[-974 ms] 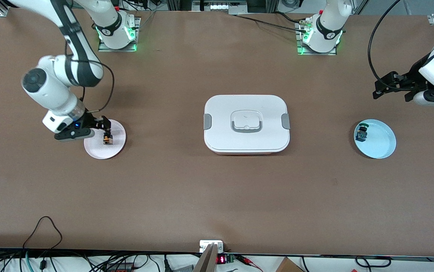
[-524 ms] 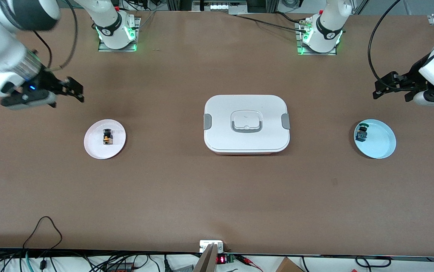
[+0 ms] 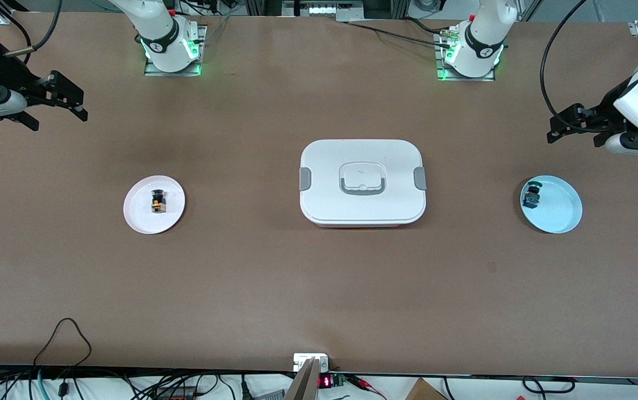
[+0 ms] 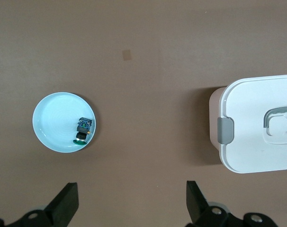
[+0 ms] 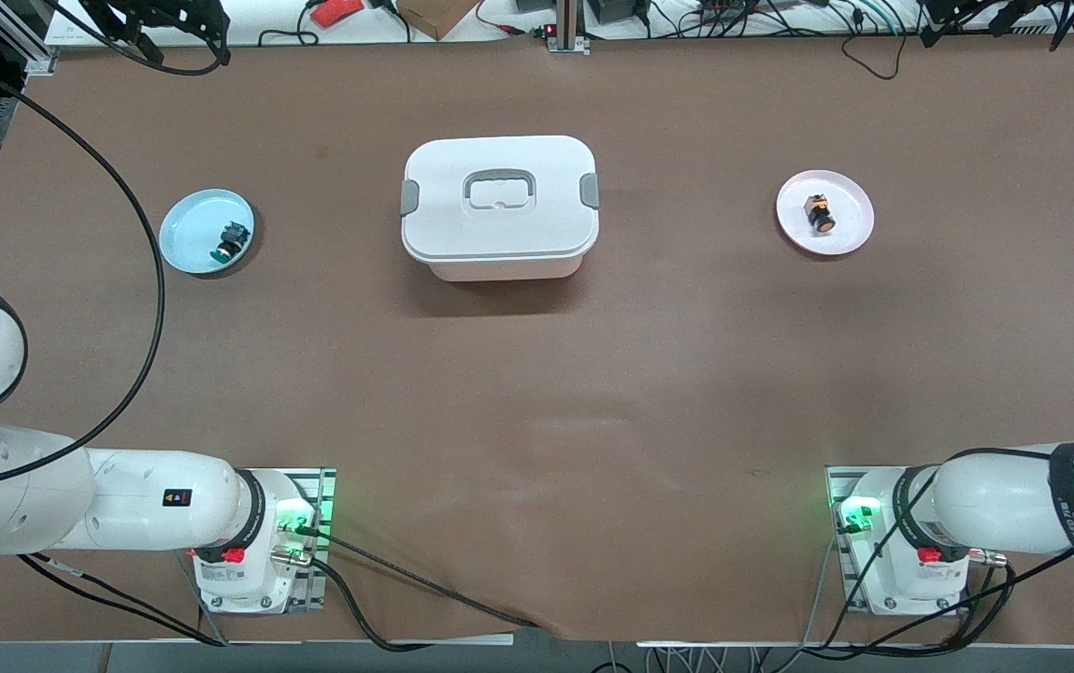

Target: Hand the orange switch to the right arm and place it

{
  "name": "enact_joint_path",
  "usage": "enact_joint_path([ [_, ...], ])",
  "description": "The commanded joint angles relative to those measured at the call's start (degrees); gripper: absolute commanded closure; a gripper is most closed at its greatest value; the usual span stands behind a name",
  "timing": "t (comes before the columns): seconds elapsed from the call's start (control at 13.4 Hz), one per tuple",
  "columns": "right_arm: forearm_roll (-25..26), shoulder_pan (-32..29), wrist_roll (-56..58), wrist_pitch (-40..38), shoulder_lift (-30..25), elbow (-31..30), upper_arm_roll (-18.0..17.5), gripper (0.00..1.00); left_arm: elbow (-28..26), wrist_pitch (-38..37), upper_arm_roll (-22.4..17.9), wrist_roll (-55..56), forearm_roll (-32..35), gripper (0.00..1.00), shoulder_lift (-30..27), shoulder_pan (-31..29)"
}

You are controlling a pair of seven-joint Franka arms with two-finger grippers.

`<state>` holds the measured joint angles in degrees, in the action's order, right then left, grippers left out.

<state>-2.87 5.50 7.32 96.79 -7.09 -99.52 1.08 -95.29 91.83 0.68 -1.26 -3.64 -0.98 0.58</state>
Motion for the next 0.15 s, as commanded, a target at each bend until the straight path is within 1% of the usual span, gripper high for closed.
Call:
enact_joint_path([
  [0.0, 0.5, 0.0, -0.6, -1.3, 1.3, 2.1, -0.4, 0.00, 1.9, -1.4, -0.1, 0.5, 1.6, 0.00, 0.7, 0.2],
  [0.07, 0.5, 0.0, -0.4, -1.3, 1.6, 2.2, -0.4, 0.00, 1.9, -1.4, -0.1, 0.5, 1.6, 0.00, 0.7, 0.2],
])
